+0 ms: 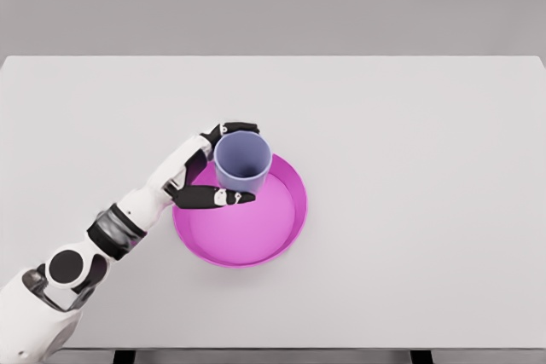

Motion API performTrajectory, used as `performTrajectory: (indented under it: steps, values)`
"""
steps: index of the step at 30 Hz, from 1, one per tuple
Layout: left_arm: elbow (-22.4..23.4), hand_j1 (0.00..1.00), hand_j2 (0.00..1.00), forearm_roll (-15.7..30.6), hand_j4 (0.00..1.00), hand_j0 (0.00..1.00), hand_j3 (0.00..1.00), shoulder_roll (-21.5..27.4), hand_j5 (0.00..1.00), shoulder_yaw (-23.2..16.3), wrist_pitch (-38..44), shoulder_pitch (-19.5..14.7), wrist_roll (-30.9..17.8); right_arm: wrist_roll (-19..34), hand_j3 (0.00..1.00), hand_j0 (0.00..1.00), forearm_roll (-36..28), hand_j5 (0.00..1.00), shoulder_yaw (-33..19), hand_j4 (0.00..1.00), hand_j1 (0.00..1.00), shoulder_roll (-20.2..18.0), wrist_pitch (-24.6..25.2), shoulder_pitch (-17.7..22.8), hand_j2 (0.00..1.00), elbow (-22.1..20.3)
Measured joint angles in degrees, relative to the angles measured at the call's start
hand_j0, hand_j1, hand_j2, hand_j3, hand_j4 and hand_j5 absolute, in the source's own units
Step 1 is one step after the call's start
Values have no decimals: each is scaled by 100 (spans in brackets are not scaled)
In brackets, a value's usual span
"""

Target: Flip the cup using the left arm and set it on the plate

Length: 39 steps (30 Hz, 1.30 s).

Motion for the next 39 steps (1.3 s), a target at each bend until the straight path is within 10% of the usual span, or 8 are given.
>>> performTrajectory:
  steps: [39]
  values:
    - [11,100,100,6,100,100,100,-142,100,-22,10,255,0,0,100,100,0,100,0,100,100,0,1,0,100,0]
